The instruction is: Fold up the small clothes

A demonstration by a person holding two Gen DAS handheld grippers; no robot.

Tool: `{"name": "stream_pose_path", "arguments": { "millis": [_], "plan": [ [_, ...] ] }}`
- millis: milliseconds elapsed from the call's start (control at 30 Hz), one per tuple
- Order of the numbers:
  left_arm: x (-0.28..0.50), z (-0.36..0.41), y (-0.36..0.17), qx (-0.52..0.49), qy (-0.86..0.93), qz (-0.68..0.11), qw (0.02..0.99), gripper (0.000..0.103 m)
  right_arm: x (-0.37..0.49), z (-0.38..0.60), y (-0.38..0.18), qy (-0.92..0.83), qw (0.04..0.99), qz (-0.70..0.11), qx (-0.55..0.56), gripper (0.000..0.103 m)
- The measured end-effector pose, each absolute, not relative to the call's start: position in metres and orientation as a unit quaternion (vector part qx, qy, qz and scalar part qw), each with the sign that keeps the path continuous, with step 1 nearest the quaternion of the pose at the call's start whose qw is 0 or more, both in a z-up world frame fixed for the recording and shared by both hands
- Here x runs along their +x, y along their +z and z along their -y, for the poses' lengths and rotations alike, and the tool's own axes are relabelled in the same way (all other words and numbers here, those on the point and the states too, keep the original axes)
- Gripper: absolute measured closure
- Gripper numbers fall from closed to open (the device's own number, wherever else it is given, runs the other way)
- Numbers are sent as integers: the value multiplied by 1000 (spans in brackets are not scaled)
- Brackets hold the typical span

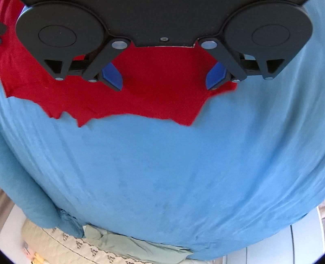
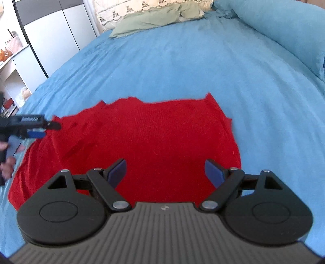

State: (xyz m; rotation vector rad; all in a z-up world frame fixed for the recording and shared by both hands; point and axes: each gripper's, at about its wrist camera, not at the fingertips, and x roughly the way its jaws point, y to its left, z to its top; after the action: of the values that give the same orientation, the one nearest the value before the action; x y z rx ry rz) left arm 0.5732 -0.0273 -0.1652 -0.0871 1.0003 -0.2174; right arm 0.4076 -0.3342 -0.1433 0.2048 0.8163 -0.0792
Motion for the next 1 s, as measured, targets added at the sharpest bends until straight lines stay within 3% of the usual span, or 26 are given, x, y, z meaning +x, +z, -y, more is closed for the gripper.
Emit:
{"name": "stream_pose_path", "arguments": {
  "millis": [167, 300, 433, 667, 1000],
  "plan": [
    [566, 36, -153, -28, -101, -477, 873, 9, 399, 337, -148, -40, 912, -395, 101, 3],
    [508, 50, -111, -14, -117, -439, 891, 8, 381, 329, -126, -43, 921, -374, 101, 3],
    [436, 71, -87, 29, -110, -423, 899, 0, 340, 321, -97, -60, 923, -363, 114, 2],
    [389, 96, -120, 19, -81, -485, 870, 0, 270, 312, -111, -117, 879, -409, 214, 0],
    [432, 113, -146, -15, -63, -477, 876, 0, 265, 321, -163, -178, 864, -381, 275, 0]
  ]
}}
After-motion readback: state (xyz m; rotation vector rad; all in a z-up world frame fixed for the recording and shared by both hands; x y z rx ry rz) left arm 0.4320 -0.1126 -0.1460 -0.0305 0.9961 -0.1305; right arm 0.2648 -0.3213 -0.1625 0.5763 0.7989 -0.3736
